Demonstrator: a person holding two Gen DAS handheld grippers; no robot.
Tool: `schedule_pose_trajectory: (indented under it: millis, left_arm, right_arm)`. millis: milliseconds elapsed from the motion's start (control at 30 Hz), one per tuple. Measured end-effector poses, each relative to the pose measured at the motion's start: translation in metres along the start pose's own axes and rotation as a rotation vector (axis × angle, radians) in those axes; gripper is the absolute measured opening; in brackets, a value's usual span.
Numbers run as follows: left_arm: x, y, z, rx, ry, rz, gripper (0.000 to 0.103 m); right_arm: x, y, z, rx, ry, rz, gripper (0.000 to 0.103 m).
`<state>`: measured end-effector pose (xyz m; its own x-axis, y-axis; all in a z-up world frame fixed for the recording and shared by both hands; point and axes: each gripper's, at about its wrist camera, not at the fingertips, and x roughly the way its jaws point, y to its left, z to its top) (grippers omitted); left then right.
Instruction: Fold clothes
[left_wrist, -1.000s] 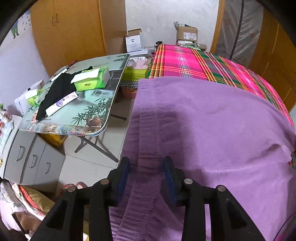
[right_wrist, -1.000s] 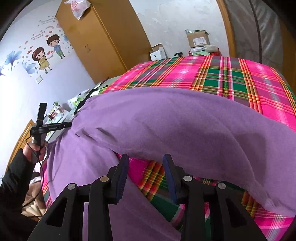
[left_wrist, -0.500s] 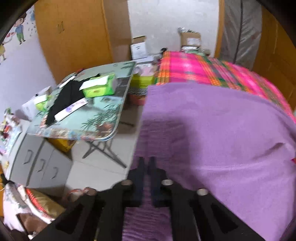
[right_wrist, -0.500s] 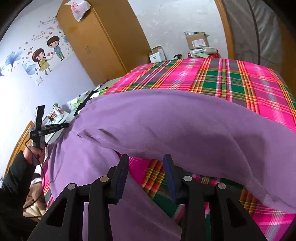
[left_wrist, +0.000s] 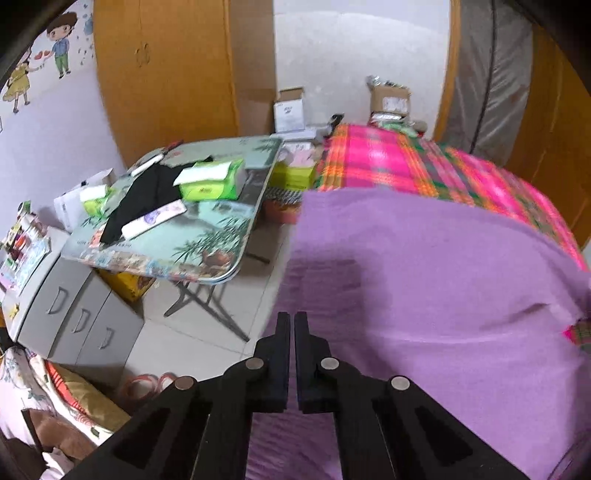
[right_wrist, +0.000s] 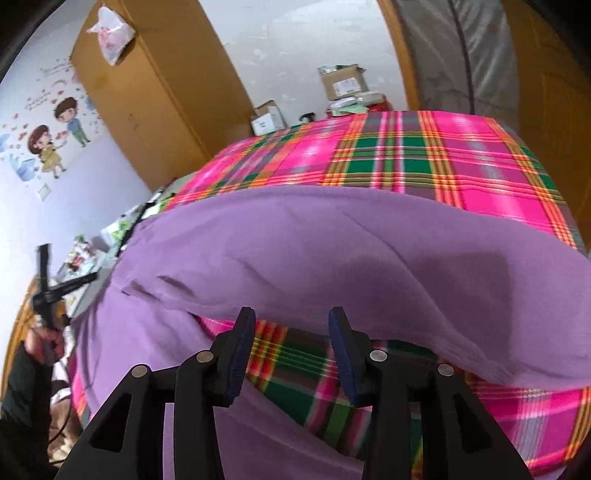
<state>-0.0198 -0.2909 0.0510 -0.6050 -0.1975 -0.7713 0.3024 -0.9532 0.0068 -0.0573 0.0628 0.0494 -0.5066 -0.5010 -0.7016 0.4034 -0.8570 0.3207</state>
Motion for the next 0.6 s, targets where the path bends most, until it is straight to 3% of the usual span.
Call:
schedule_pose_trajectory:
  millis: [333,600]
  left_arm:
    - [-0.017,-0.094,-0.018,0.087,-0.016,-0.167,0.007]
    - [-0.008,-0.135,-0.042,0.112,0.014,-0.242,0.007]
  right_arm:
    - [-0.007,-0.005,-0.001,0.030,-0.022,-0.080,0.043]
    - [-0.030,-0.049,-0.002,0.126,-0.067,-0.127,0.043]
